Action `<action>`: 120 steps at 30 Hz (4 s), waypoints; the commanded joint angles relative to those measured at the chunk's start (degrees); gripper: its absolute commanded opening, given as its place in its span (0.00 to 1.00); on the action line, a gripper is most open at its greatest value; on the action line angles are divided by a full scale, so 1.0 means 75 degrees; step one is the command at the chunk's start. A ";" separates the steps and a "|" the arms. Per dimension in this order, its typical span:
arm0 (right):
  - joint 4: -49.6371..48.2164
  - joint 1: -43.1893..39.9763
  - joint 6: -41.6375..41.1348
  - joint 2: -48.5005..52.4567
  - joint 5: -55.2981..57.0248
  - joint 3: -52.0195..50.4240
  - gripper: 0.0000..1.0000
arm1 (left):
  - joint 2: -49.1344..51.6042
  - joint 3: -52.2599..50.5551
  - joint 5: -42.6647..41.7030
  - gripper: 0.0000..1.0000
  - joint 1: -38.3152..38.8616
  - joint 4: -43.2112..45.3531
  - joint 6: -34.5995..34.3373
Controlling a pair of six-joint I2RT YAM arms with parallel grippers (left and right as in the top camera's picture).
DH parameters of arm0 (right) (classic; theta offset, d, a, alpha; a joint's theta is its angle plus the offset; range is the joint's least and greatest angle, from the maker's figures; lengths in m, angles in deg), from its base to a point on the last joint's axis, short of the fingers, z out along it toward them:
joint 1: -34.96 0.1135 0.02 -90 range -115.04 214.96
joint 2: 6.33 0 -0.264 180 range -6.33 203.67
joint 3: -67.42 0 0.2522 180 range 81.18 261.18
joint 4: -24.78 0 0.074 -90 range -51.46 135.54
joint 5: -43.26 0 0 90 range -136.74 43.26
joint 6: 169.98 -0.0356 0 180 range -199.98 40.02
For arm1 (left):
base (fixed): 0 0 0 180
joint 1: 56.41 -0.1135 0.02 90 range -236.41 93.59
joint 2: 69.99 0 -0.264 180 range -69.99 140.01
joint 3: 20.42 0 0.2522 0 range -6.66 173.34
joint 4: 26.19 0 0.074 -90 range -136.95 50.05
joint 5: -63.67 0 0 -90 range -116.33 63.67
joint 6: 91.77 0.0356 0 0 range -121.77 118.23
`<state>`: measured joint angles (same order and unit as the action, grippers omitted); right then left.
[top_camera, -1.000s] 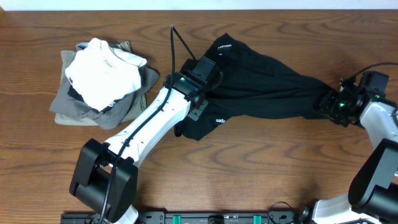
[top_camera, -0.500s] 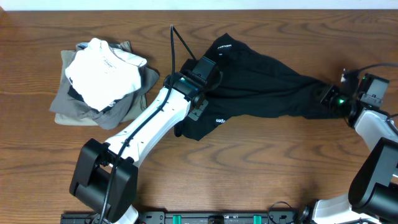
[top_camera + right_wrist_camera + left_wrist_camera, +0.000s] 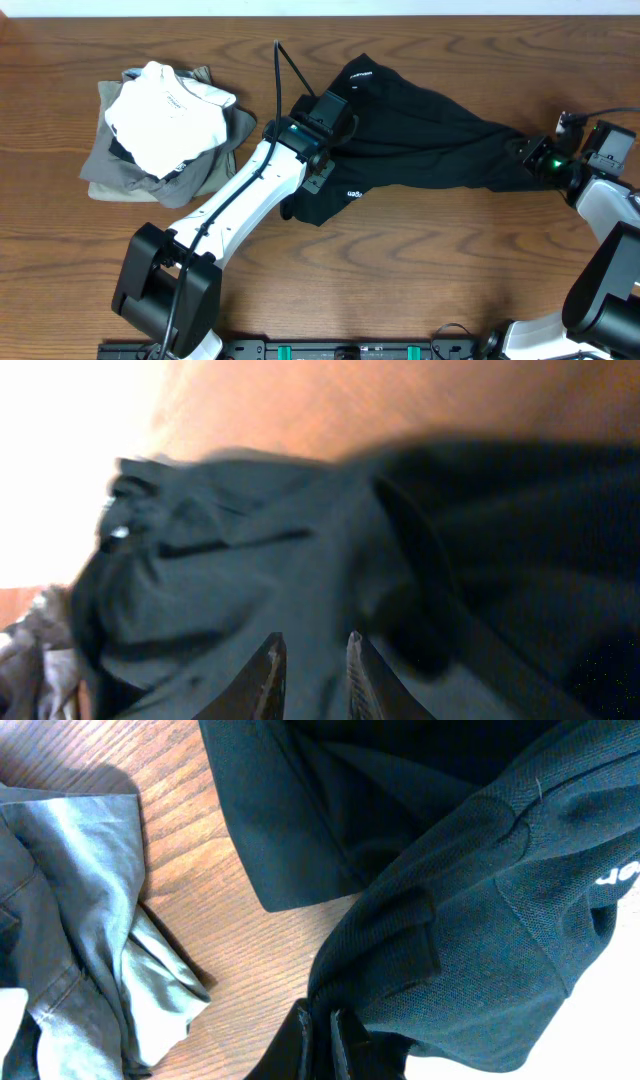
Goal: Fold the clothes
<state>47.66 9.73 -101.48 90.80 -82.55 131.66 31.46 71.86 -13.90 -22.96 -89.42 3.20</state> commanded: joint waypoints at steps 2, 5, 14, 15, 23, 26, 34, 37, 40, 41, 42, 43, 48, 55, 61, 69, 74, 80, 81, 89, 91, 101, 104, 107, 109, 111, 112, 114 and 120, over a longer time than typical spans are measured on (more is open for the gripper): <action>0.0766 -0.0026 0.0423 -0.0006 0.0341 0.0044 0.23 | -0.0163 0.0119 0.0122 0.06 -0.0038 -0.0032 0.0122; 0.1262 -0.0026 0.1131 -0.0003 0.0449 0.0023 0.34 | -0.0163 0.0119 0.0119 0.06 -0.0038 -0.0029 0.0099; 0.0749 0.0073 0.1244 0.0076 0.0813 -0.0041 0.38 | -0.0163 0.0119 0.0119 0.07 -0.0038 0.0029 0.0099; 0.0653 0.0117 0.1233 0.0105 0.0810 -0.0041 0.37 | -0.0163 0.0119 0.0119 0.07 -0.0038 0.0029 0.0099; 0.0338 0.0402 0.0542 0.0533 0.1204 -0.0041 0.13 | -0.0163 0.0119 0.0119 0.07 -0.0038 0.0012 0.0099; 0.0236 0.0364 0.0405 0.0469 0.1023 0.0003 0.01 | -0.0163 0.0119 0.0119 0.07 -0.0038 0.0009 0.0099; 0.1017 -0.0251 0.0399 -0.1239 0.0804 0.0076 0.01 | -0.0163 0.0119 0.0122 0.07 -0.0038 -0.0020 0.0099; 0.1874 -0.0568 0.0172 -0.2165 0.1816 0.0076 0.01 | -0.0163 0.0119 0.0122 0.07 -0.0038 -0.0023 0.0099; 0.2597 -0.0804 0.0181 -0.2789 0.2591 0.0076 0.04 | -0.0163 0.0119 0.0122 0.07 -0.0038 -0.0020 0.0102; 0.2777 -0.0836 0.0184 -0.2865 0.2664 0.0076 0.04 | -0.0163 0.0119 0.0122 0.07 -0.0038 -0.0020 0.0102; 0.3040 -0.0842 0.0184 -0.2879 0.2661 0.0076 0.05 | -0.0163 0.0119 0.0122 0.07 -0.0038 -0.0020 0.0105; 0.3296 -0.0839 0.0184 -0.2868 0.2661 0.0076 0.05 | -0.0163 0.0119 0.0122 0.07 -0.0038 -0.0020 0.0108; 0.4234 -0.0828 0.0189 -0.2748 0.3127 0.0076 0.17 | -0.0163 0.0119 0.0125 0.07 -0.0038 -0.0020 0.0131; 0.4348 -0.0825 0.0248 -0.2742 0.2981 0.0055 0.51 | -0.0163 0.0119 0.0122 0.07 -0.0038 -0.0020 0.0131; 0.4366 -0.0452 0.1239 -0.2346 0.1827 0.0052 0.52 | -0.0163 0.0119 0.0122 0.07 -0.0038 -0.0017 0.0128; 0.3972 -0.0259 0.1239 -0.0839 0.1967 0.0052 0.47 | -0.0163 0.0119 0.0122 0.07 -0.0038 -0.0020 0.0125; 0.3870 -0.0259 0.1183 -0.0020 0.1941 0.0052 0.45 | -0.0163 0.0119 0.0122 0.07 -0.0035 -0.0020 0.0125; 0.3797 -0.0254 0.1183 0.0420 0.1929 0.0052 0.45 | -0.0163 0.0119 0.0122 0.07 -0.0035 -0.0012 0.0125; 0.3745 -0.0254 0.1183 0.0423 0.1932 0.0052 0.45 | -0.0163 0.0119 0.0119 0.07 -0.0035 -0.0012 0.0125; 0.3439 -0.0254 0.1163 0.0423 0.1492 0.0055 0.31 | -0.0163 0.0119 0.0122 0.07 -0.0038 0.0015 0.0125; 0.3436 -0.0254 0.1323 0.0423 0.1224 0.0055 0.30 | -0.0163 0.0119 0.0119 0.07 -0.0035 0.0015 0.0125; 0.3585 -0.0254 0.1623 0.0423 0.0801 0.0055 0.17 | -0.0163 0.0119 0.0122 0.08 -0.0038 0.0070 0.0128; 0.3611 -0.0256 0.1620 0.0405 0.0871 0.0055 0.15 | -0.0163 0.0119 0.0119 0.08 -0.0038 0.0070 0.0125; 0.3669 -0.0294 0.1620 0.0329 0.1279 0.0073 0.16 | -0.0163 0.0119 0.0122 0.07 -0.0038 0.0070 0.0125; 0.3695 -0.0350 0.1623 0.0224 0.1317 0.0079 0.10 | -0.0163 0.0119 0.0122 0.07 -0.0038 0.0073 0.0125; 0.3692 -0.0361 0.1617 0.0143 0.1142 0.0079 0.02 | -0.0163 0.0119 0.0122 0.07 -0.0038 0.0073 0.0128; 0.3678 -0.0361 0.1617 0.0122 0.1020 0.0079 0.01 | -0.0163 0.0119 0.0122 0.08 -0.0038 0.0073 0.0125; 0.3666 -0.0361 0.1623 0.0096 0.0740 0.0079 0.01 | -0.0163 0.0119 0.0122 0.07 -0.0038 0.0073 0.0125; 0.3698 -0.0481 0.1740 -0.0265 -0.0283 0.0303 0.01 | -0.0175 0.0122 0.0125 0.07 -0.0038 -0.0006 0.0099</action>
<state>75.29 6.95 -89.74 92.02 -78.46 132.14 31.46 71.86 -13.90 -22.96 -89.05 3.20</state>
